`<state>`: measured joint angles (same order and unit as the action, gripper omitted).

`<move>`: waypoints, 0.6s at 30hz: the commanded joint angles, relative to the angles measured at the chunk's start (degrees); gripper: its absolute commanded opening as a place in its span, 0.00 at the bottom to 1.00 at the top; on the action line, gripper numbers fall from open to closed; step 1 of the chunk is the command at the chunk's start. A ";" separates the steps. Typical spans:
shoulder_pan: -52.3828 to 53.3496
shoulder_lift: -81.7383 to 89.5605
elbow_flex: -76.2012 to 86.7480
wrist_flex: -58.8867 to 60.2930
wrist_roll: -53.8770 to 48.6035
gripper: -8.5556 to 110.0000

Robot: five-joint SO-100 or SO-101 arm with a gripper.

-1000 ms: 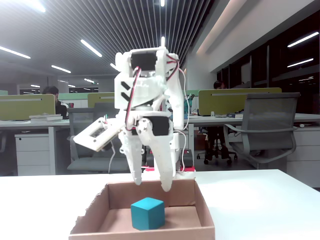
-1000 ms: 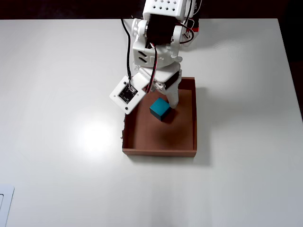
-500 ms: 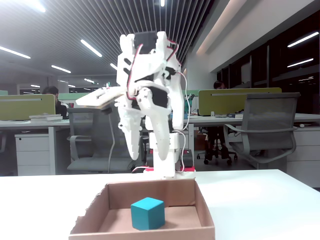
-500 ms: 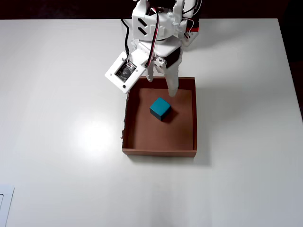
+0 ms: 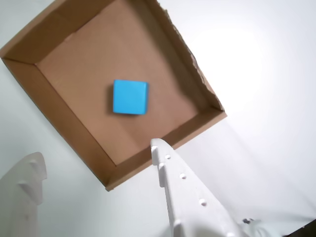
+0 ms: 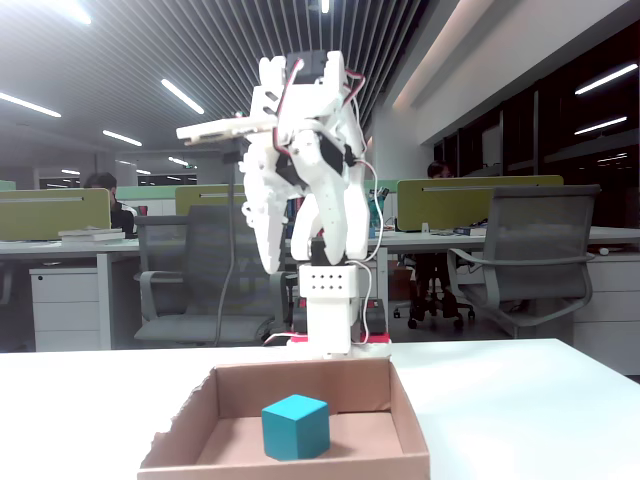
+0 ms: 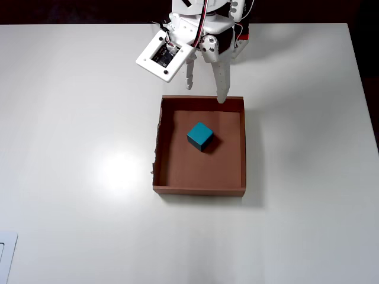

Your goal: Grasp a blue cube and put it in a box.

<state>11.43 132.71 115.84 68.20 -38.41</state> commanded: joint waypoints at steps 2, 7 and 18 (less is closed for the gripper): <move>0.09 4.66 1.14 -2.20 -2.20 0.30; 1.32 8.88 4.83 -3.34 -3.87 0.30; 0.62 24.79 18.19 -6.77 -8.26 0.30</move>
<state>12.57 154.78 133.51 62.58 -45.79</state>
